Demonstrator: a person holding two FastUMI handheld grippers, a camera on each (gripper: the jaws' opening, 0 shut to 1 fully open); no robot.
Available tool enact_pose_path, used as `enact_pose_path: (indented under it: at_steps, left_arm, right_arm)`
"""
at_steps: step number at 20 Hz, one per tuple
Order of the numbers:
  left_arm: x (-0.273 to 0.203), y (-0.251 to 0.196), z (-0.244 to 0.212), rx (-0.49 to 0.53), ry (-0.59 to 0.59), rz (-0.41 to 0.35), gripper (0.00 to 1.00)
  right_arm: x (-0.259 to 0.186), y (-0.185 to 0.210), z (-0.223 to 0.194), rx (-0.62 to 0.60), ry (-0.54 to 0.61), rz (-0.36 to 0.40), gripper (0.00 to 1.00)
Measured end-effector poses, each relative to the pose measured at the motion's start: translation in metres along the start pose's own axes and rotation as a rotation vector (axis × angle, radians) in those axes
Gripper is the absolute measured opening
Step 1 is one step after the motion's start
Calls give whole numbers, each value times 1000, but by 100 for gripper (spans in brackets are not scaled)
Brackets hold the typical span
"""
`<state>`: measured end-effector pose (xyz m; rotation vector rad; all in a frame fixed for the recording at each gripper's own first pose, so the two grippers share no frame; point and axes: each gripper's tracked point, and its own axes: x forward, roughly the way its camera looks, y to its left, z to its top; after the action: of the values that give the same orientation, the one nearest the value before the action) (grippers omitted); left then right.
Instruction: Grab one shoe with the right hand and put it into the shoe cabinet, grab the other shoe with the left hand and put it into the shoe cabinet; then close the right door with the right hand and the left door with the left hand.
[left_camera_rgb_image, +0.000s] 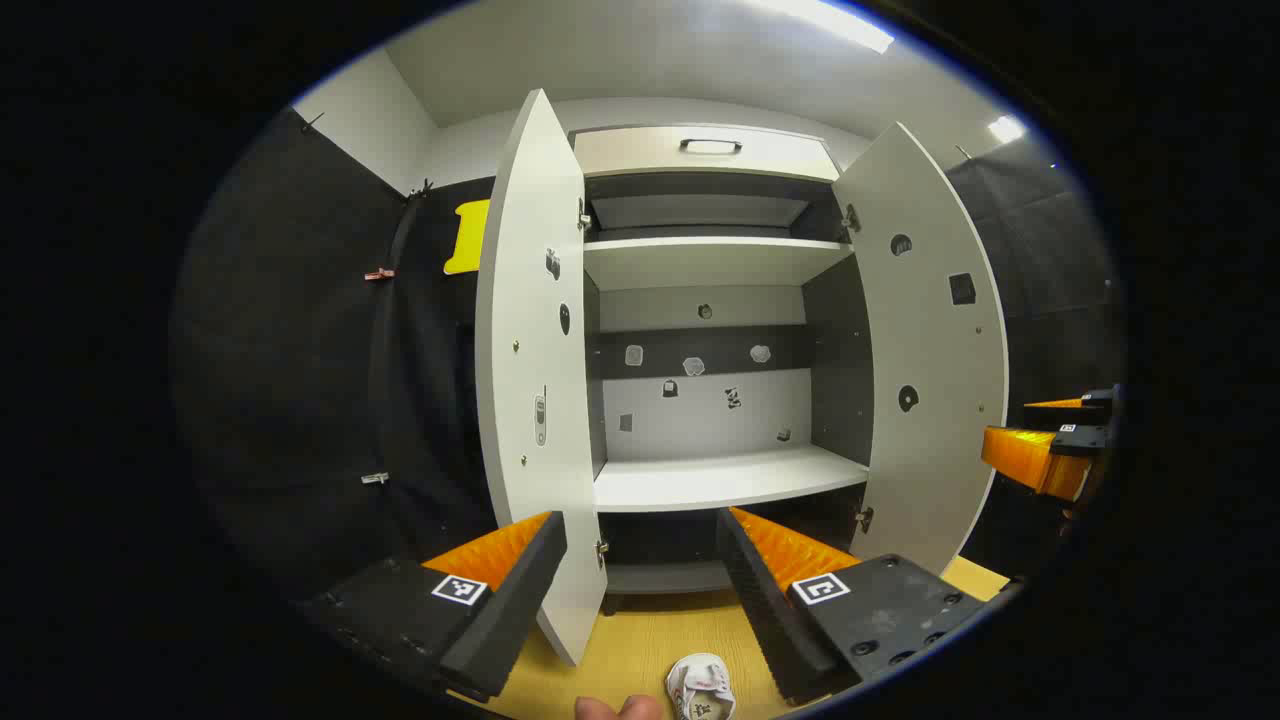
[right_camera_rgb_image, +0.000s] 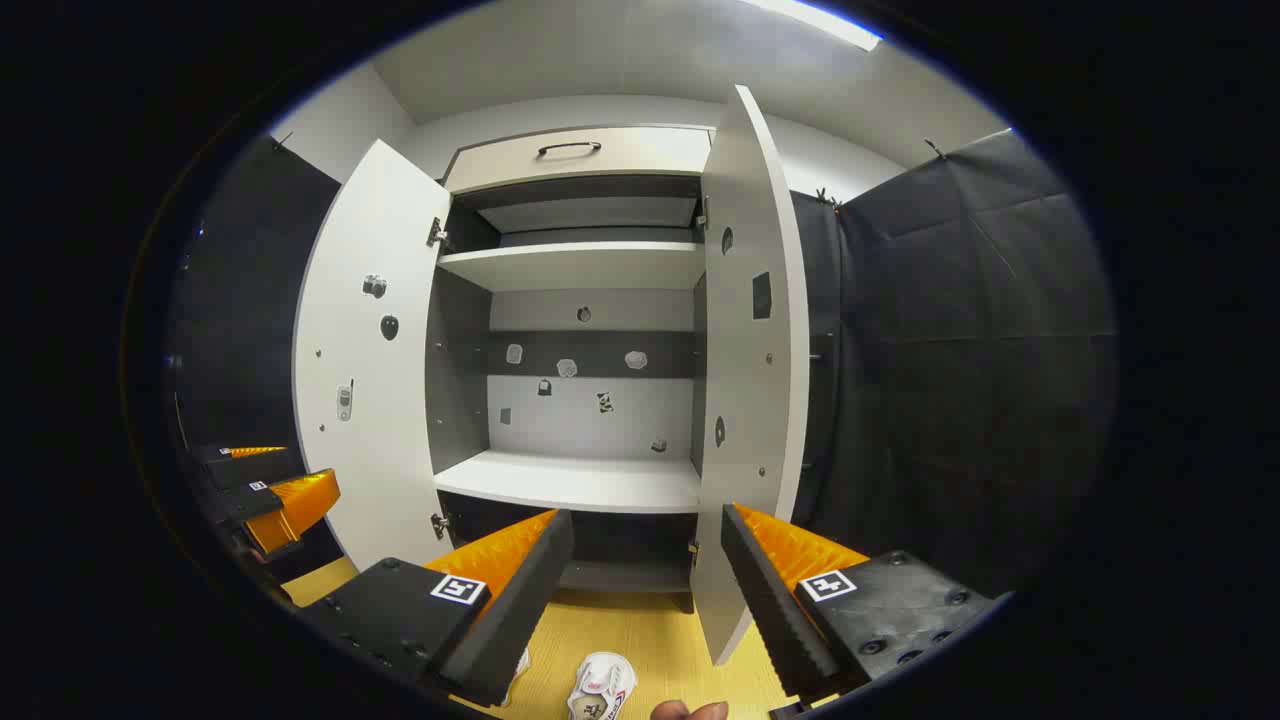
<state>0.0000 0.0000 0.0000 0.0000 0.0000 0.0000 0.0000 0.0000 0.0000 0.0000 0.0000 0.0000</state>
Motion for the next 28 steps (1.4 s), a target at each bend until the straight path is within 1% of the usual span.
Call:
enact_pose_path:
  at_steps: [4, 14, 20, 22, 24, 28]
  left_arm:
    - [0, 0, 0, 2, -5, 2, 95]
    - [0, 4, -2, 9, -10, 5, 94]
    - [0, 8, -2, 9, -16, 8, 95]
    - [-1, 9, -4, 14, -17, 8, 95]
    - [-1, 8, -6, 11, -17, 1, 94]
    - [-6, 11, -20, 2, 3, 2, 95]
  right_arm:
    - [0, 0, 2, -11, -4, -3, 98]
    - [2, 4, 0, 7, 3, -1, 98]
    - [1, 12, -5, 4, 21, 12, 98]
    - [1, 17, -16, 8, 56, 22, 98]
    - [-1, 26, -35, 14, 111, 37, 98]
    - [-12, 49, -94, 49, 271, 85, 98]
